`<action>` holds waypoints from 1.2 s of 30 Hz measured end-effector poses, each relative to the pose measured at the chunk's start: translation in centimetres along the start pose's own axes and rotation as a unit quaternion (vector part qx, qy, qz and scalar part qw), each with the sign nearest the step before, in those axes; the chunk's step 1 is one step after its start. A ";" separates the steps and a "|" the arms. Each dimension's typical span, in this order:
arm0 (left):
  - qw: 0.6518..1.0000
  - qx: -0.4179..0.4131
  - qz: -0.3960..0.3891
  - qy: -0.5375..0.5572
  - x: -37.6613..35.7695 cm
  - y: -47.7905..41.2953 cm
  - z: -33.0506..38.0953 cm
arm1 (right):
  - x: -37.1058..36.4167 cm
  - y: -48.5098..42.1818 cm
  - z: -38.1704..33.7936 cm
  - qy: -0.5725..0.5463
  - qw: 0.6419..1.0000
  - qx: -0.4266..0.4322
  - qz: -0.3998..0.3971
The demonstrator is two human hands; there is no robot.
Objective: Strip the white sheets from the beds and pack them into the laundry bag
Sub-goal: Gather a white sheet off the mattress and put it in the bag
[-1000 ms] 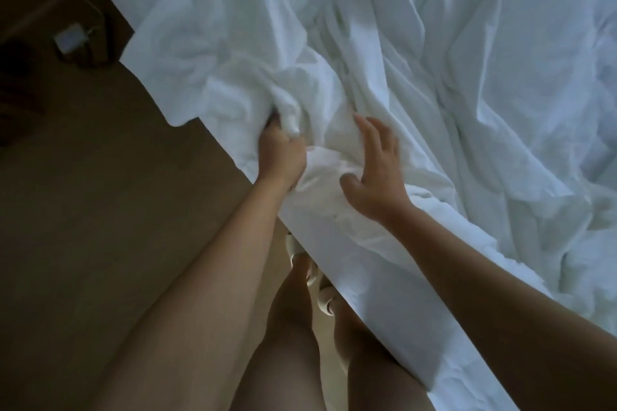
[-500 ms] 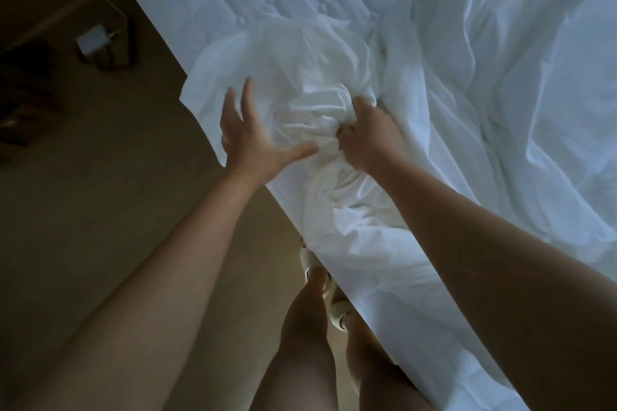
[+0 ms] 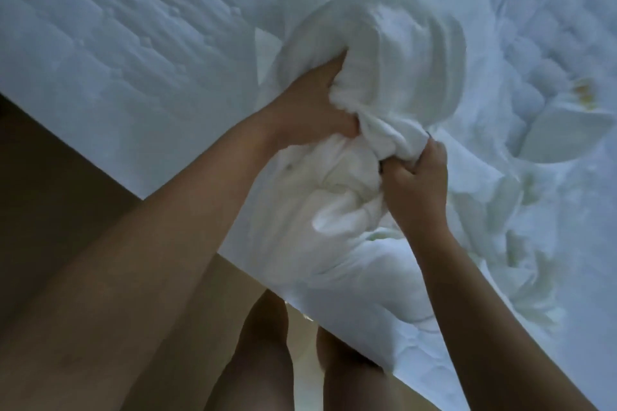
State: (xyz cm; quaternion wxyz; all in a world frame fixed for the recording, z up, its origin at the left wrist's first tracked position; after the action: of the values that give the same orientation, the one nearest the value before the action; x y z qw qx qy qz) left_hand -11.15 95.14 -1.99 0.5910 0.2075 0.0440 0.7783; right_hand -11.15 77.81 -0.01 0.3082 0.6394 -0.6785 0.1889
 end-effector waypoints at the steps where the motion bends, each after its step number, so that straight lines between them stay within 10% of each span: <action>1: 0.997 -0.048 -0.034 -0.058 -2.6 -0.1 2.0 | 1.8 -0.4 1.7 -0.005 0.999 -0.031 0.020; 6: 0.951 -0.171 -0.186 -0.179 -15.7 2.6 6.5 | 11.8 -0.9 7.8 -0.106 0.960 -0.172 0.195; 9: 0.915 -0.173 -0.267 -0.248 -22.0 4.5 5.9 | 16.0 -1.7 8.4 -0.107 0.957 -0.075 0.258; 15: 0.843 -0.119 -0.332 -0.406 -30.7 5.8 1.6 | 11.1 -6.2 19.5 -0.003 0.989 -0.144 -0.034; 23: 0.784 -0.340 -0.132 -0.503 -26.8 8.3 3.5 | 8.5 -8.1 23.3 0.154 0.980 -0.088 -0.094; 29: 0.758 -0.100 -0.225 -0.604 -28.1 7.3 -1.7 | 11.9 -8.2 22.0 0.049 0.986 -0.065 -0.146; 36: 0.743 -0.159 -0.245 -0.602 -33.5 7.2 -1.6 | 22.4 -6.6 28.4 0.091 0.978 -0.120 0.141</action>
State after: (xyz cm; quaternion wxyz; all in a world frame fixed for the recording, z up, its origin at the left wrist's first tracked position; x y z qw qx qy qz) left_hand -11.07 61.88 -10.24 0.6894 0.5181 -0.3956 0.3159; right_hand -9.54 41.77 -7.15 0.4133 0.4758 -0.7489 0.2047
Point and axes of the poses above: each hand's wrist, its own y-axis away from the middle knuckle, its own x-axis out of the back of the hand, z = x × y, the point moved 8 cm from there along -y, towards the middle knuckle, and after that the axes turned 15 degrees about z, right-handed, at the moved point
